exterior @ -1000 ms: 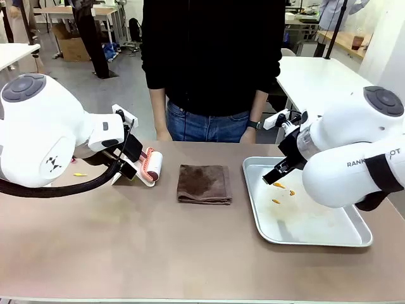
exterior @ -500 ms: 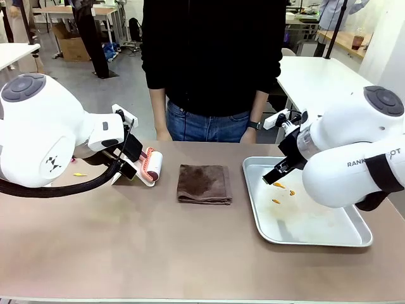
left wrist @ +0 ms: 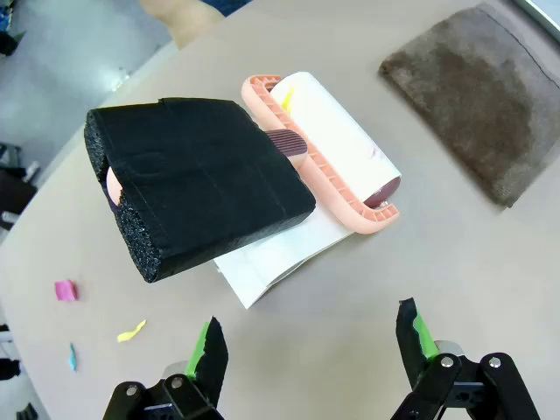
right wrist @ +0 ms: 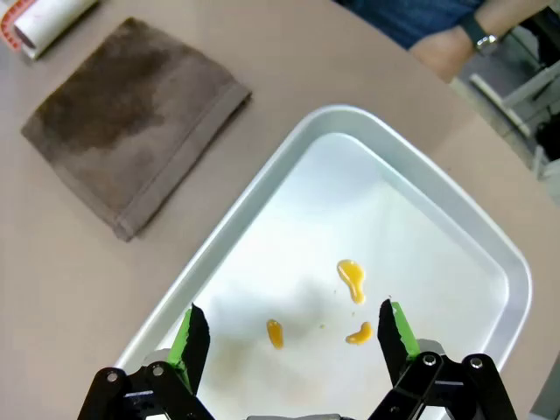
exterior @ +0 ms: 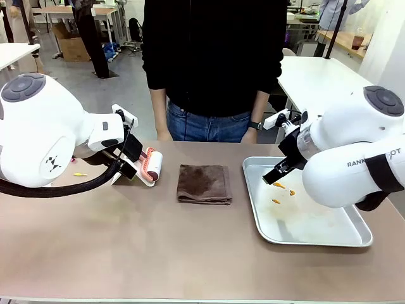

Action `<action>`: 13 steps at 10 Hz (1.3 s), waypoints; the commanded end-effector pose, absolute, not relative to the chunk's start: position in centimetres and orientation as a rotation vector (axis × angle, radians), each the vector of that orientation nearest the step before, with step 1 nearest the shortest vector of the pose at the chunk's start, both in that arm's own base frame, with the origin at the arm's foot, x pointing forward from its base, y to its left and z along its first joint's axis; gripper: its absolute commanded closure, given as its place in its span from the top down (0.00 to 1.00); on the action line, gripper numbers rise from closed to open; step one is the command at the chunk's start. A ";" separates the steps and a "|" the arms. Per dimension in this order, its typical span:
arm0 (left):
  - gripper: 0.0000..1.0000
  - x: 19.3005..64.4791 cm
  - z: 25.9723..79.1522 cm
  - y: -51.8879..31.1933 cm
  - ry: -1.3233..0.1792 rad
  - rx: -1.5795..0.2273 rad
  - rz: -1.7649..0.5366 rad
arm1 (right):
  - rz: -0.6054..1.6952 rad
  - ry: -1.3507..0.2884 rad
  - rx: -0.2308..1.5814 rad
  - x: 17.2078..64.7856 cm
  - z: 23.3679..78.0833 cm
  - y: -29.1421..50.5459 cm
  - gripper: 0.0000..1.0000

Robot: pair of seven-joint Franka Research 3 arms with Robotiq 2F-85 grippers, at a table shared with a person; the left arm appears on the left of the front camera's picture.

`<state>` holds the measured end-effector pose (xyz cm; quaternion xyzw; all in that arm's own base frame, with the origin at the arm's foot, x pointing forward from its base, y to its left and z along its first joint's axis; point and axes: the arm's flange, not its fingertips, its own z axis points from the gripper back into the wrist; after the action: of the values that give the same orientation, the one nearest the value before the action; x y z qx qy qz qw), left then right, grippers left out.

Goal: Clean the surface of the table.
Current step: Hold the Lint Roller with your left hand and the towel with your right hand.

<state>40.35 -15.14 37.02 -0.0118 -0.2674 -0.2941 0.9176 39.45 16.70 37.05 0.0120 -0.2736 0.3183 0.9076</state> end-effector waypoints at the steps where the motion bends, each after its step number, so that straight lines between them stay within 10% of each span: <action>1: 1.00 40.3 37.0 -15.2 -0.550 -0.024 -0.605 | 0.656 -0.565 0.025 39.5 37.1 16.7 1.00; 13: 1.00 37.1 44.7 -10.6 -0.502 0.001 -0.657 | 0.534 -0.472 0.117 37.8 44.6 14.2 1.00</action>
<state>38.91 -12.70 42.62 -0.0024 -0.2569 -0.3126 0.9145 38.31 14.81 42.32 0.0336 -0.2492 0.2826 0.9257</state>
